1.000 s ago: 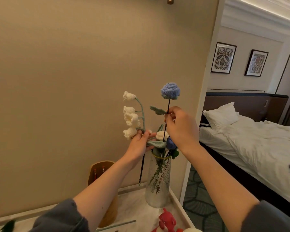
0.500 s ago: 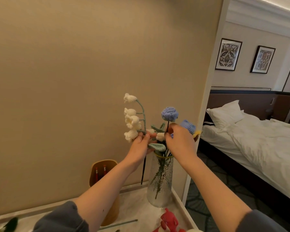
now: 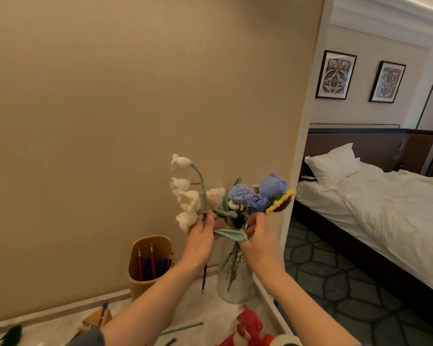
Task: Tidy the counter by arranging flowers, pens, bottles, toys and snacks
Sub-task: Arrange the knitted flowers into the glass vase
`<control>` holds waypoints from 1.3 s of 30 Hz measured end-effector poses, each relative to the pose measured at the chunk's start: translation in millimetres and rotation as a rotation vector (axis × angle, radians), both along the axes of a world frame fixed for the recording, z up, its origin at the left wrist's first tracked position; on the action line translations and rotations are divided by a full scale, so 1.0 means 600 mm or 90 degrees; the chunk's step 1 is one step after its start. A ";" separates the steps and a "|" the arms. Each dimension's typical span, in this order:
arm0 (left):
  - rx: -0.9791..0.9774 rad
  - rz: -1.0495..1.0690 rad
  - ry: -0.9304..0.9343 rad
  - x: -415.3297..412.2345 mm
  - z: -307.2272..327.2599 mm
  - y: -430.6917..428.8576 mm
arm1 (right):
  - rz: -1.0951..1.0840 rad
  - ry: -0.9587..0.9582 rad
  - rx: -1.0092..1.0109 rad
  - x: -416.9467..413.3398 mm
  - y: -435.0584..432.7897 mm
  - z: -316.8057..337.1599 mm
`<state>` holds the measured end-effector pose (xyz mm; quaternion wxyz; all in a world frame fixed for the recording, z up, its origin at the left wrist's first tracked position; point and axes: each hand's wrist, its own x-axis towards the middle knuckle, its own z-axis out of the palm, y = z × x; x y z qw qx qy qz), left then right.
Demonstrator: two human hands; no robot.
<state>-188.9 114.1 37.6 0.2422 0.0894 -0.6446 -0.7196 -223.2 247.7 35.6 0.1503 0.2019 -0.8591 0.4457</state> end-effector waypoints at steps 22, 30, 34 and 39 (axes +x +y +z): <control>0.041 0.049 -0.080 -0.024 -0.054 0.024 | 0.178 -0.318 -0.205 -0.107 0.020 -0.060; 0.087 0.083 -0.119 -0.027 -0.041 -0.030 | 0.111 -0.293 0.012 -0.056 -0.029 -0.049; 0.059 0.055 -0.135 -0.021 -0.042 -0.048 | 0.127 -0.331 0.071 -0.044 -0.031 -0.046; -0.004 0.088 -0.120 0.014 -0.041 -0.039 | 0.122 -0.314 0.042 -0.018 -0.013 -0.041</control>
